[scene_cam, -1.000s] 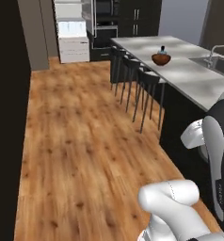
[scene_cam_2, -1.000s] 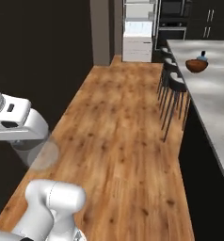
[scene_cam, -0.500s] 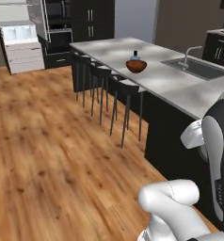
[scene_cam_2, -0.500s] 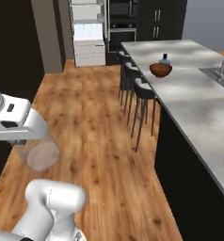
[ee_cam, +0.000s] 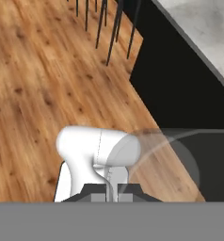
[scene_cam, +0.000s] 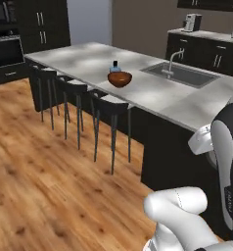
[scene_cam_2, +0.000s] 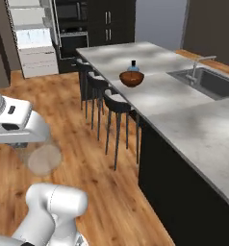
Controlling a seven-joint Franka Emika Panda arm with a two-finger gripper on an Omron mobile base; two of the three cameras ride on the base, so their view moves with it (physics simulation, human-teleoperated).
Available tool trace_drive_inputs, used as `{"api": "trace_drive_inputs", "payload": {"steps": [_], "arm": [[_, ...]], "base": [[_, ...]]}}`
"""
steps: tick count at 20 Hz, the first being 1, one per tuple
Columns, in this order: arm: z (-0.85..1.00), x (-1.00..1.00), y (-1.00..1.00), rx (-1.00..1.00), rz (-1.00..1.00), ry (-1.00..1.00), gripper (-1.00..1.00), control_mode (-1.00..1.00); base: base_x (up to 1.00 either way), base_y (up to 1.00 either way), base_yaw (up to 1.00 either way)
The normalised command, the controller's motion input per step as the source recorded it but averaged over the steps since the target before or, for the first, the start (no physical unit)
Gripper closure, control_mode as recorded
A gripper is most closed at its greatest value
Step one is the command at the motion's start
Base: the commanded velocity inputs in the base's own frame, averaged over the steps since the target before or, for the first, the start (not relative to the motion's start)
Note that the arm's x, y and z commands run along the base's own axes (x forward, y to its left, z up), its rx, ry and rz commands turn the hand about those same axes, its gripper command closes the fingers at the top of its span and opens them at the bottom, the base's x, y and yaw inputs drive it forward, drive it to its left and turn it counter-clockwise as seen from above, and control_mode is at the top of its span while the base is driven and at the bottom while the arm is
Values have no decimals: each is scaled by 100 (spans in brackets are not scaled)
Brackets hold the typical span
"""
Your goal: There is a bowl on the dining counter. Grab a lemon wedge from the fridge and place it in the bowl. Then get the liquor bottle and glass cup from the cabinet and place them next to the bowl.
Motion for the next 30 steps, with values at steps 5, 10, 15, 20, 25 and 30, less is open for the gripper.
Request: {"api": "trace_drive_inputs", "payload": {"steps": [5, 10, 15, 20, 25, 30], "arm": [[0, 0, 0, 0, 0, 0, 100, 100], [0, 0, 0, 0, 0, 0, 100, 100], [0, 0, 0, 0, 0, 0, 100, 100], [0, 0, 0, 0, 0, 0, 100, 100], [0, 0, 0, 0, 0, 0, 100, 100], [0, 0, 0, 0, 0, 0, 100, 100]], "base": [[85, 79, -50], [75, 71, -54], [68, 73, -54], [67, 71, -52], [70, 58, -51], [70, 47, -49]]}}
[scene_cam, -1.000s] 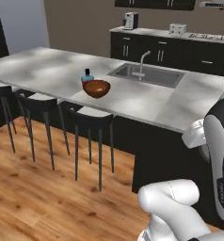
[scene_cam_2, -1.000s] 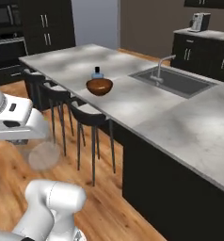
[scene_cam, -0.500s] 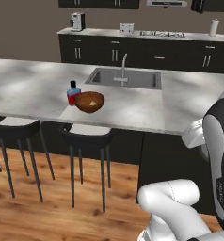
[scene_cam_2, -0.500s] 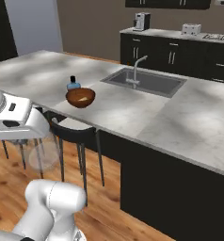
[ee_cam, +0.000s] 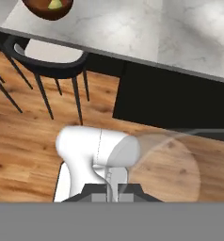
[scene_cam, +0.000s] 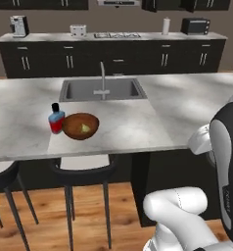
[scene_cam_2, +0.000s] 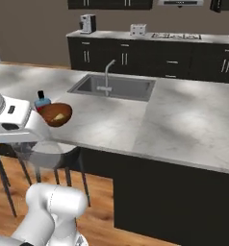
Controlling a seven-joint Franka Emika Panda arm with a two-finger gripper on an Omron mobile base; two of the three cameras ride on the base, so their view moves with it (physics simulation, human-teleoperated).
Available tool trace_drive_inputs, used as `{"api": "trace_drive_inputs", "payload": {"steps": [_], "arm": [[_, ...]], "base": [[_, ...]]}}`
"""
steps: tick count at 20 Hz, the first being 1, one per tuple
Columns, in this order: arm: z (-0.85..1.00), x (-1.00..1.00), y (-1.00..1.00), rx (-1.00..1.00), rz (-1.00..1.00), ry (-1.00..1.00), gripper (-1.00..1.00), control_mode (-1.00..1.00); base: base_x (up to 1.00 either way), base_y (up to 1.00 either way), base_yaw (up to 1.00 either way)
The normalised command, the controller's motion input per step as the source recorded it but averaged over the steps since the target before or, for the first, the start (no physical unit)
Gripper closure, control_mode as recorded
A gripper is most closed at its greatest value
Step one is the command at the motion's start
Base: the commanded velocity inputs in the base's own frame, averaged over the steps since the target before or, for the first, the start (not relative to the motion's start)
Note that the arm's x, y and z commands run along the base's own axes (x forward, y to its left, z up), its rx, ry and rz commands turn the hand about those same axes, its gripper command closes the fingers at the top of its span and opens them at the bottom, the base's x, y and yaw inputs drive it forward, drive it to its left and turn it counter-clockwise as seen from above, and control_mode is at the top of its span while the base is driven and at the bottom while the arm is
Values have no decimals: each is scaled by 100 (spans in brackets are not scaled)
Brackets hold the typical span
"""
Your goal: There is a bowl on the dining counter. Grab a lemon wedge from the fridge and place it in the bowl. Then get the liquor bottle and glass cup from the cabinet and place them next to the bowl.
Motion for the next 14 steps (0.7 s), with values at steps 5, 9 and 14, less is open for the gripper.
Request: {"api": "trace_drive_inputs", "payload": {"steps": [5, 9, 14], "arm": [[0, 0, 0, 0, 0, 0, 100, 100], [0, 0, 0, 0, 0, 0, 100, 100], [-10, 64, 5, 3, 1, 0, 100, -100]], "base": [[62, 51, -40], [58, 42, -17], [0, 0, 0]]}}
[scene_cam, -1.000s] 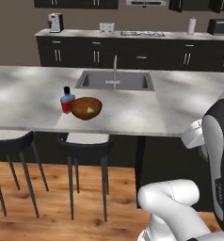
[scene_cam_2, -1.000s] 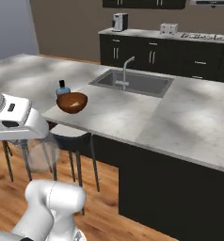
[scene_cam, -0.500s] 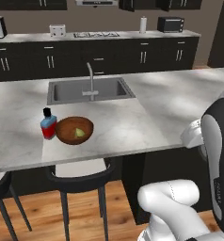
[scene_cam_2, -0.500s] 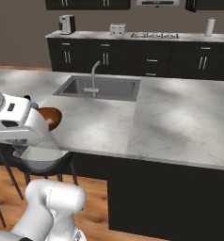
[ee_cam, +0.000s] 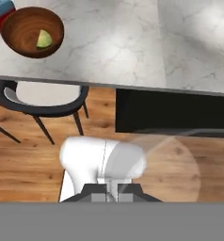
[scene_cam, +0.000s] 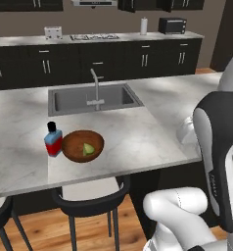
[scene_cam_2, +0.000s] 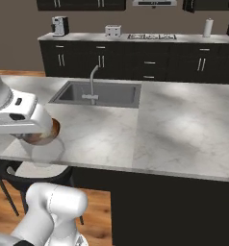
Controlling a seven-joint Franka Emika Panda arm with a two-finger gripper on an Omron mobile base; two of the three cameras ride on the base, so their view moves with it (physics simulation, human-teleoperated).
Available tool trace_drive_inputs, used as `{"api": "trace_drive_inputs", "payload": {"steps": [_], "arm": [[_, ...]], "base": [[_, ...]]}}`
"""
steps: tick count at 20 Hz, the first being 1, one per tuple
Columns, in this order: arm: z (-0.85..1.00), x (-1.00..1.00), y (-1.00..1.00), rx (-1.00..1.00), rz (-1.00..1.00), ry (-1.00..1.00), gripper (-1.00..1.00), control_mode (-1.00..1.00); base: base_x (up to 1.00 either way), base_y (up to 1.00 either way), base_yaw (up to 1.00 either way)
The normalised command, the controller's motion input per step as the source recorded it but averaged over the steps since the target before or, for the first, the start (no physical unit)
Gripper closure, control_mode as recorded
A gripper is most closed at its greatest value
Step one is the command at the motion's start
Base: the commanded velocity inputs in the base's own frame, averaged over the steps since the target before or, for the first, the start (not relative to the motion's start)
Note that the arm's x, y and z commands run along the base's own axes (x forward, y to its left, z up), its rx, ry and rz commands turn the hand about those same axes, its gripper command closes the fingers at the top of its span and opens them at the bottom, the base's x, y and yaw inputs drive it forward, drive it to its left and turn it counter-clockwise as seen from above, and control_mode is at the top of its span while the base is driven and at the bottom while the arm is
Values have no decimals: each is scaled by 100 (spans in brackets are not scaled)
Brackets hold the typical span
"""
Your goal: There is a bowl on the dining counter. Grab a lemon wedge from the fridge and place it in the bowl. Then get the liquor bottle and glass cup from the cabinet and place them next to the bowl.
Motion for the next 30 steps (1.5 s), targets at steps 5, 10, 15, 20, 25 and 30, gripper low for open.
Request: {"api": "trace_drive_inputs", "payload": {"steps": [5, 10, 15, 20, 25, 30], "arm": [[-23, 91, 0, 3, 16, -1, 100, -100], [-39, 78, 7, 0, 29, -7, 100, -100], [-46, 88, 27, 0, 34, -1, 100, -100], [-54, 100, 44, 0, 30, 11, 100, -100], [-33, 100, 41, 0, 12, 27, 100, -100], [-33, 83, 19, -1, 3, 14, 100, -100]], "base": [[0, 0, 0], [0, 0, 0], [0, 0, 0], [0, 0, 0], [0, 0, 0], [0, 0, 0]]}}
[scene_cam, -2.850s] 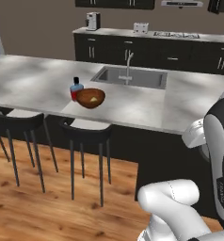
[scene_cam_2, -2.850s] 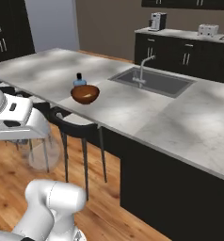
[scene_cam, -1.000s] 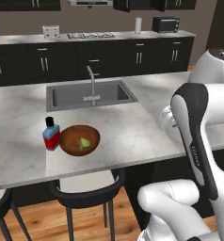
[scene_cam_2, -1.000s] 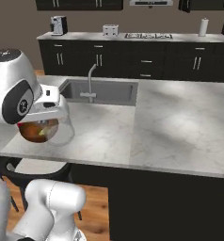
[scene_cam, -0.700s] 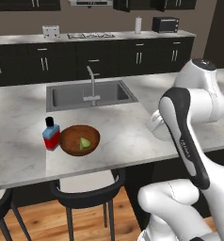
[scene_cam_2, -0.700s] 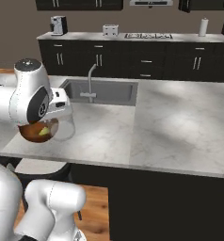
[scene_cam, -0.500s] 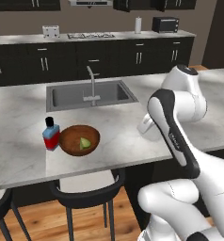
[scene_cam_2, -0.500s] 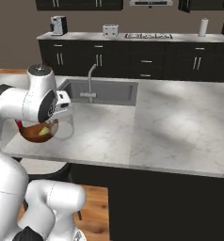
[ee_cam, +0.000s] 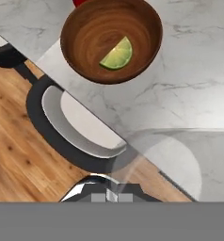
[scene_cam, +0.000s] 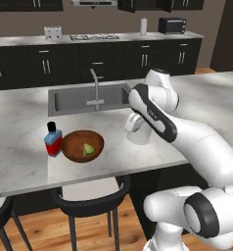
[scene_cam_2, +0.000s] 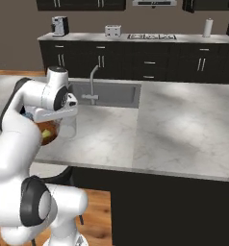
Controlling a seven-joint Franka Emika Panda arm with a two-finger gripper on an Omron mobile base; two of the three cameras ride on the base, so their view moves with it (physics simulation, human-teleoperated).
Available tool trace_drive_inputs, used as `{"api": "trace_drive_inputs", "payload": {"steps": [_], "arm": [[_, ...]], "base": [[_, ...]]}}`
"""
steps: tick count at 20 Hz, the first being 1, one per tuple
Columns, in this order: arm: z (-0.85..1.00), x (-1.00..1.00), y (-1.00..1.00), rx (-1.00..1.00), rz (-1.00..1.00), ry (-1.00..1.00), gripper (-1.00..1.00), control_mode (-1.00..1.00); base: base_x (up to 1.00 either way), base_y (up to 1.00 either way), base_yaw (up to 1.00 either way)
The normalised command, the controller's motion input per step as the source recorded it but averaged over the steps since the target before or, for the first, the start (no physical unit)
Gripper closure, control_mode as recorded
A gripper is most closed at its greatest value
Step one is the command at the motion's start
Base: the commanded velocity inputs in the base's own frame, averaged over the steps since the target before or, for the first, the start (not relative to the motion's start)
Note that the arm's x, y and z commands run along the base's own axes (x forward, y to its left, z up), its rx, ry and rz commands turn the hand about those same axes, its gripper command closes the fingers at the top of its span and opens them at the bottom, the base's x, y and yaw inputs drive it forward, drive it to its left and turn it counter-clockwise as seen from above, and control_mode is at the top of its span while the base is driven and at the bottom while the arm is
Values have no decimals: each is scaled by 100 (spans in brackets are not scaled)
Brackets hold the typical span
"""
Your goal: There is a bowl on the dining counter. Grab a lemon wedge from the fridge and place it in the bowl. Then get the liquor bottle and glass cup from the cabinet and place them next to the bowl.
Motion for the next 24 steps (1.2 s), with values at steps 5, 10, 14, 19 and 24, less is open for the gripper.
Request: {"api": "trace_drive_inputs", "payload": {"steps": [5, 10, 14, 19, 24], "arm": [[-51, 60, 9, -1, 0, 1, 100, -100], [-66, 37, 9, 0, 0, 0, 100, -100], [-47, 32, 14, 0, 0, -3, 100, -100], [-32, 29, 24, 0, 1, -5, 100, -100], [-34, 29, 32, 0, 1, -1, 100, -100]], "base": [[0, 0, 0], [0, 0, 0], [0, 0, 0], [0, 0, 0], [0, 0, 0]]}}
